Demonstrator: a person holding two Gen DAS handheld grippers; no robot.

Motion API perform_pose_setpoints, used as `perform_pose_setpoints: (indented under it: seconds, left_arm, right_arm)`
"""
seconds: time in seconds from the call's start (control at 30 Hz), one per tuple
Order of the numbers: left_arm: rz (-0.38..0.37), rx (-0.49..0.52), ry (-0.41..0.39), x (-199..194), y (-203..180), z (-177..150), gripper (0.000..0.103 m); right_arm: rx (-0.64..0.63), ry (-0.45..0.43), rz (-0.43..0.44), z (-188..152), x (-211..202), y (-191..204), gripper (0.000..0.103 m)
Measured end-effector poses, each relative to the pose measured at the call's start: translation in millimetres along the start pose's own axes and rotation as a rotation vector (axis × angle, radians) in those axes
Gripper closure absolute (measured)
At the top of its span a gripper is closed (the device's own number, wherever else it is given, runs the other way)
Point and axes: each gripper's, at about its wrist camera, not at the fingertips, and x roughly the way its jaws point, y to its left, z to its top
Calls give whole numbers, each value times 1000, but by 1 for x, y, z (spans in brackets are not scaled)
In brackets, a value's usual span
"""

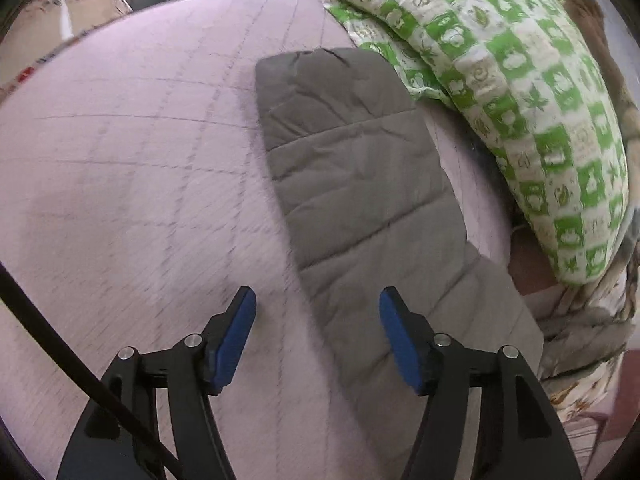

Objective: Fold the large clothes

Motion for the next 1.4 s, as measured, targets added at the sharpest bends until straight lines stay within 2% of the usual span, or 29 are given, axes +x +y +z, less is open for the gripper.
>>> perform_pose_setpoints:
  seconds: [0.1,0.23,0.33,0.4,0.5,0.53,0.57,0.6,0.63,0.67,0.8,0.93,1.07,1.2,1.3,1.4]
  left_arm:
    - [-53,-23,-21,7,0,12,30]
    - [-152,-47,1,18,-1,29,27]
    - [-223,-96,8,27,-1,42,18]
    - [-264,-132,2,31,1,48,18]
    - [-265,-156,-4,37,-3,53,18]
    - [-243,-144,-8,37,-7,53,22]
    - [-217,-127,-9,40,-12,54,43]
    - [-167,-83,4,41,-20,53,58]
    - [-154,-50,35,42,-25,51,82]
    - [-160,-36,55,43,-28,50,85]
    - [-154,32,14,19,-53,37,91]
    - [-193,136,-14,-25,-91,14,93]
    - [-243,268,-31,-70,-134,-31,93]
    - [-325,415,-9,-112,-169,-96,93]
    - [-375,498,22,-124,-189,-143,93]
    - [-386,588,67,-122,-207,-193,93]
  right_arm:
    - [8,11,-4,0,7,-2,5]
    - [-3,16,-5,2,15,0,5]
    - [-15,17,-11,3,19,3,5]
    - [-22,18,-17,4,22,4,5]
    - [-28,22,-23,4,26,6,5]
    - [-30,22,-24,4,28,6,5]
    - [-31,22,-25,4,29,6,5]
    - [-31,21,-26,3,29,6,5]
    - [-31,19,-27,3,30,7,4]
    - [-32,16,-30,3,31,7,4]
    - [-36,-1,-36,1,32,9,4]
    - [-30,-13,-27,0,31,7,4]
    - [-11,-25,5,-1,22,1,8]
    - [12,-67,41,0,-1,-5,9]
    - [29,-92,45,-2,-16,-14,9]
    - [59,-99,39,-6,-25,-27,9]
